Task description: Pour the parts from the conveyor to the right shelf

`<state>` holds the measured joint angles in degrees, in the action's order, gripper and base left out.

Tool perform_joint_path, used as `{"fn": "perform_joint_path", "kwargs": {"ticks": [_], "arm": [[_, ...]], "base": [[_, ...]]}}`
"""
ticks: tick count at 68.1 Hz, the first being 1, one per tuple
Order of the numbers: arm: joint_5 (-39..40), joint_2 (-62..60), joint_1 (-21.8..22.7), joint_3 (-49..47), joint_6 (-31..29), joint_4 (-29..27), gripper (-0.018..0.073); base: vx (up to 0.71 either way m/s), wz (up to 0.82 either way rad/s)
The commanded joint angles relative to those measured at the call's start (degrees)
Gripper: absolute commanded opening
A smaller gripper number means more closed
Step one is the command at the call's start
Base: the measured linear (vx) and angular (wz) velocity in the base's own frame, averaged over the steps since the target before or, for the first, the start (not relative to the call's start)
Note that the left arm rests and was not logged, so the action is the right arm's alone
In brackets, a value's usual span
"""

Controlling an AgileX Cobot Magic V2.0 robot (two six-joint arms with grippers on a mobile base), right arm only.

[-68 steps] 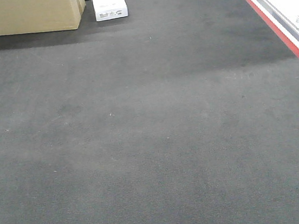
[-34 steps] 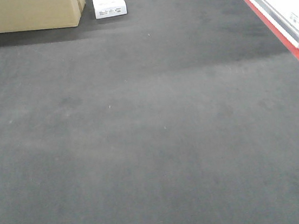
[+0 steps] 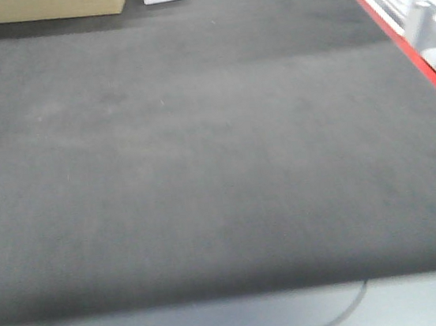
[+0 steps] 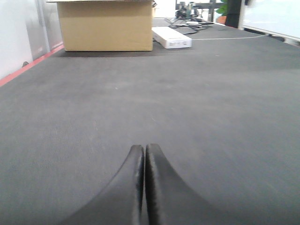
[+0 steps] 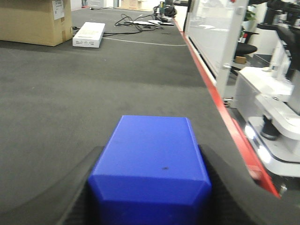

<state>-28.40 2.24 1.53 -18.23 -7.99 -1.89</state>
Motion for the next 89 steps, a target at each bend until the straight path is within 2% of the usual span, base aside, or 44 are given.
{"fn": "perform_joint_path", "kwargs": {"ticks": [1,31,89], "arm": [[4.78,0.77,0.05,-1.58,-0.34,0.23,-0.0006],[4.78,0.77,0.05,-1.58,-0.34,0.23,-0.0006],[4.72,0.77,0.05,-1.58,-0.34,0.23,-0.0006]], "base": [[-0.45,-0.12],[-0.46,-0.37],[-0.37,-0.6]]}}
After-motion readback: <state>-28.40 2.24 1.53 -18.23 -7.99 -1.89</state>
